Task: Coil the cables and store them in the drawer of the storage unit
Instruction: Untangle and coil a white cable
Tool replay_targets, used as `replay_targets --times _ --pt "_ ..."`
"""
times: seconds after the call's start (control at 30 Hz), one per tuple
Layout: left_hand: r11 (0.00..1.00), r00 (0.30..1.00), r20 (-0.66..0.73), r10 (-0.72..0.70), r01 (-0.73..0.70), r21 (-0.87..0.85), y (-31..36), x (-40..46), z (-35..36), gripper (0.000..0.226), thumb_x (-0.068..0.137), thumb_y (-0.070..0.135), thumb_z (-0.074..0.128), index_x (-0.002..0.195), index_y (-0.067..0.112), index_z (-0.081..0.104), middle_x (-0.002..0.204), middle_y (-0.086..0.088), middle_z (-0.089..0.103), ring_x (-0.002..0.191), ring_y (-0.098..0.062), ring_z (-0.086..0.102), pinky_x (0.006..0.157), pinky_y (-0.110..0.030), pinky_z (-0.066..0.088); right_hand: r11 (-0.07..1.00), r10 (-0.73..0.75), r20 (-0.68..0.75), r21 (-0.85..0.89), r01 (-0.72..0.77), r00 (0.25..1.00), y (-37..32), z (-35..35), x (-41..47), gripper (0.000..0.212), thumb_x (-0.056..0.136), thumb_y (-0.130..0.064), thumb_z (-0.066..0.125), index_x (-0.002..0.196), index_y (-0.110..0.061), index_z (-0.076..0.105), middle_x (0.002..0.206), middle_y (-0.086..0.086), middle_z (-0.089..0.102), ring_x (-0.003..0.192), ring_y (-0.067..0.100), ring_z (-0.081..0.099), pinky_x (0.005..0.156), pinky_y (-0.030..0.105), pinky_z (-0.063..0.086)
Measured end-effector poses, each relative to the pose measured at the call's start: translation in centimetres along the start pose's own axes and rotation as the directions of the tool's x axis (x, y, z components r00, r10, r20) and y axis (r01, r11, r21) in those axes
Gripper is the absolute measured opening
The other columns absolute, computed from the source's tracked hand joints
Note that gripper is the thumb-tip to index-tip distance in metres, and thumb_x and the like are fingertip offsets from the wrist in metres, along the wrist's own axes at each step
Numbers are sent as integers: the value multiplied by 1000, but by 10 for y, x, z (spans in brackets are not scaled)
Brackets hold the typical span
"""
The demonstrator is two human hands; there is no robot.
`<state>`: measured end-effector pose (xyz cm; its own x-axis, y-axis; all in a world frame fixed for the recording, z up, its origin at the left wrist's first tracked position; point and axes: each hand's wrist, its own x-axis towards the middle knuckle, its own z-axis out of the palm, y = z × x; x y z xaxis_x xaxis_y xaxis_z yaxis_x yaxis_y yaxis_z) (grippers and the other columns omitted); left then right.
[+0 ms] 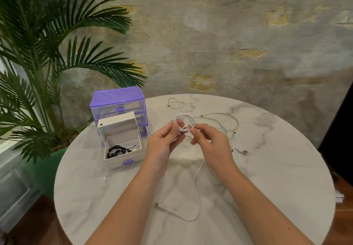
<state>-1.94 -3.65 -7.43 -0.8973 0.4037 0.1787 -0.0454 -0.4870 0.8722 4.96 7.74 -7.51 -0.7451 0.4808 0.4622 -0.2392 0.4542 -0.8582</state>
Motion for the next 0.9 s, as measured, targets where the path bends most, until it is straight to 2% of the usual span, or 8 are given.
replay_targets --times 0.2,0.33,0.47,0.53,0.63,0.7,0.8,0.9 --pt "999 1000 -4 13 -13 51 4 -1 -3 18 94 18 57 99 10 72 89 0 73 83 -10 68 75 -19 55 998 -5 5 70 5 1000 2 1 -1 18 96 -19 57 95 -32 69 60 -7 60 67 23 56 71 46 48" --pt "977 1000 21 6 -10 214 5 -2 -1 22 95 14 56 109 1 68 78 -3 69 70 -10 66 73 -22 58 998 -17 -67 58 21 998 2 -1 0 25 98 -19 55 89 -41 64 63 -11 59 64 8 53 69 41 48" --pt "939 990 113 -79 36 342 5 -5 -1 21 96 14 55 115 10 62 87 -8 74 80 -17 69 81 -31 57 1000 5 -83 31 -2 997 0 -5 -2 22 98 -22 53 85 -35 65 66 -15 61 63 3 52 66 34 45" --pt "900 984 158 -76 0 436 3 -4 -4 29 94 11 59 122 21 58 97 -7 75 90 -16 69 85 -32 55 998 28 -79 -55 -32 997 3 -9 -2 18 96 -25 54 84 -30 68 72 -13 66 68 6 57 67 36 47" --pt "799 976 217 7 -136 586 0 -3 -8 45 88 4 64 122 33 61 103 6 73 98 -5 65 89 -19 50 944 52 -27 -326 -58 998 6 -12 -1 17 92 -31 53 87 -27 69 78 -9 67 75 12 59 68 36 48" --pt "740 975 215 62 -190 646 -1 -3 -8 35 88 10 66 114 32 68 100 10 72 93 0 63 86 -15 47 890 57 20 -454 -41 998 6 -11 0 18 93 -33 51 93 -29 68 87 -11 65 81 12 58 70 32 45" --pt "832 993 117 31 -91 547 -1 0 -7 15 91 23 63 100 22 75 86 4 73 77 -6 63 79 -27 53 844 26 55 -537 8 998 5 -10 -1 21 94 -36 49 99 -30 69 100 -13 67 89 12 60 75 29 43" --pt "866 997 62 -42 6 500 0 0 -7 14 92 19 62 95 16 76 79 -5 70 66 -7 59 70 -22 53 811 14 106 -583 51 994 4 -10 -2 22 95 -36 48 102 -31 68 103 -12 66 91 14 59 79 30 42"
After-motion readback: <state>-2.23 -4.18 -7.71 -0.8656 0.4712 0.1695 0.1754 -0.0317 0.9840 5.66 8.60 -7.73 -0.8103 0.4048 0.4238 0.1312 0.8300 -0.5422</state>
